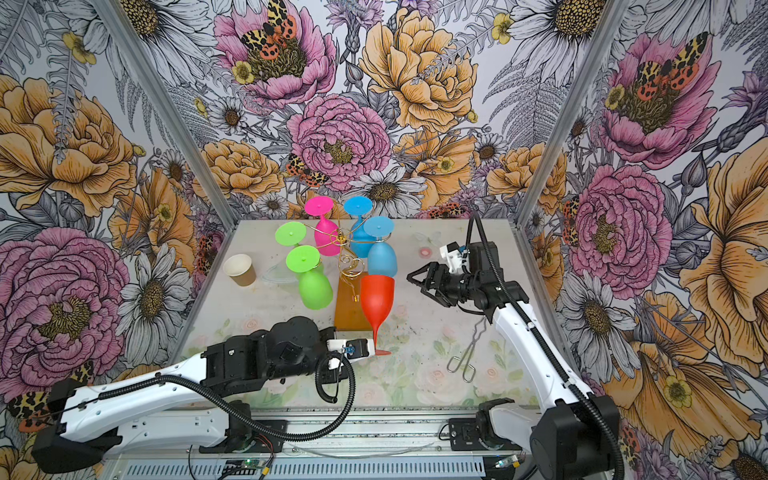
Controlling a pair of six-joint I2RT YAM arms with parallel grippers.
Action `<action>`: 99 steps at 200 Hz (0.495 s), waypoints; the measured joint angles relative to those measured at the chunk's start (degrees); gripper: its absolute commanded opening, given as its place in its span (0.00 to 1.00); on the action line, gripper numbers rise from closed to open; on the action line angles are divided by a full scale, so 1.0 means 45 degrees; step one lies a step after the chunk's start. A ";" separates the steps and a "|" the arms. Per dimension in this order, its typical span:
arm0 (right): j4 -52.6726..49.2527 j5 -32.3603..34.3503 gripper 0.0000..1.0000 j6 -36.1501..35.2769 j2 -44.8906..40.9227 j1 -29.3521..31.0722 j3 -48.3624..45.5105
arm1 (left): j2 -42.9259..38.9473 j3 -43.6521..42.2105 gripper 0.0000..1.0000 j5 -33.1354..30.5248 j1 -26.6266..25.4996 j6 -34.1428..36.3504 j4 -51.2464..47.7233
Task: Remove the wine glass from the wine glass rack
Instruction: 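Turn the red glass upright with the left gripper while the right gripper withdraws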
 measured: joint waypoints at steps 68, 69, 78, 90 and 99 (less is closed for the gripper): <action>-0.1885 -0.0097 0.67 -0.1035 0.0262 0.0044 0.2118 | 0.0461 -0.0442 0.00 -0.3172 -0.1224 0.3317 -0.0248; -0.1914 -0.0102 0.67 -0.1059 0.0262 0.0063 0.2142 | 0.0461 -0.0452 0.00 -0.3206 -0.1234 0.3361 -0.0248; -0.2113 -0.0092 0.67 -0.1132 0.0262 0.0180 0.2268 | 0.0491 -0.0520 0.00 -0.3497 -0.1277 0.3740 -0.0248; -0.2390 -0.0107 0.66 -0.1258 0.0262 0.0442 0.2424 | 0.0505 -0.0602 0.00 -0.3832 -0.1292 0.4231 -0.0253; -0.2628 -0.0097 0.64 -0.1404 0.0262 0.0695 0.2545 | 0.0510 -0.0665 0.00 -0.4046 -0.1297 0.4561 -0.0253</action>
